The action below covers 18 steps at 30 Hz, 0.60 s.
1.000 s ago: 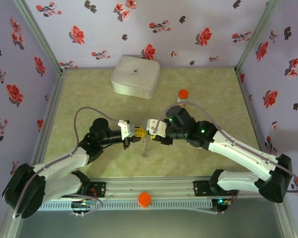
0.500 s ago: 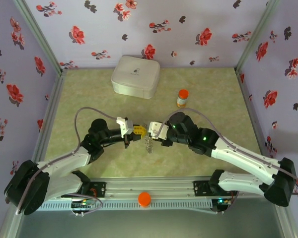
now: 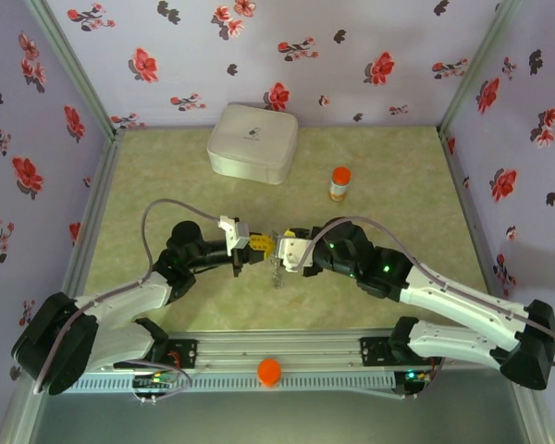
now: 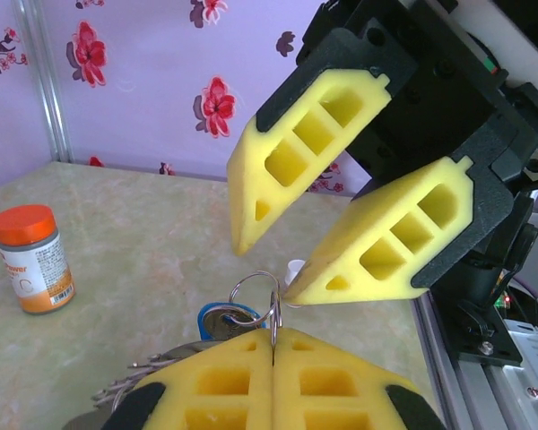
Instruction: Put the keys on the keyring
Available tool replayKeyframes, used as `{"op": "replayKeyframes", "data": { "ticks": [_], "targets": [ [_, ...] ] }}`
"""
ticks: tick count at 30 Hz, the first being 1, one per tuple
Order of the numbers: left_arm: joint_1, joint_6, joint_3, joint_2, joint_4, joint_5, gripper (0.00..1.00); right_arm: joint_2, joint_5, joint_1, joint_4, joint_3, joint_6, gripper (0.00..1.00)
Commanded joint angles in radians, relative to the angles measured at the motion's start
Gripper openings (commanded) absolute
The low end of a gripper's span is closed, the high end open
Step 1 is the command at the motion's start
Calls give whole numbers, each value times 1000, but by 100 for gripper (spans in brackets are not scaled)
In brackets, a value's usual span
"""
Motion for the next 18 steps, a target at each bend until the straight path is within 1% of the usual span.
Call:
{"op": "replayKeyframes", "data": {
  "ticks": [1,5,9,13,14,18],
  "targets": [
    [7,-14,2,4,60,27,0,11,13,10,25,1,-39,24],
    [6,-15,3,2,55,28,0,23,19,12,7,6,-55,15],
    [6,-25,6,7,60,39,0,20,17,12,3,1,-64,10],
    [7,-27,7,6,61,40,0,22,23,15,-7,3,-72,1],
    [5,-27,7,4,62,40,0,22,24,15,-10,2,-74,0],
    [7,-37,6,7,79,34,0,32,27,25,-32,2,-82,0]
  ]
}}
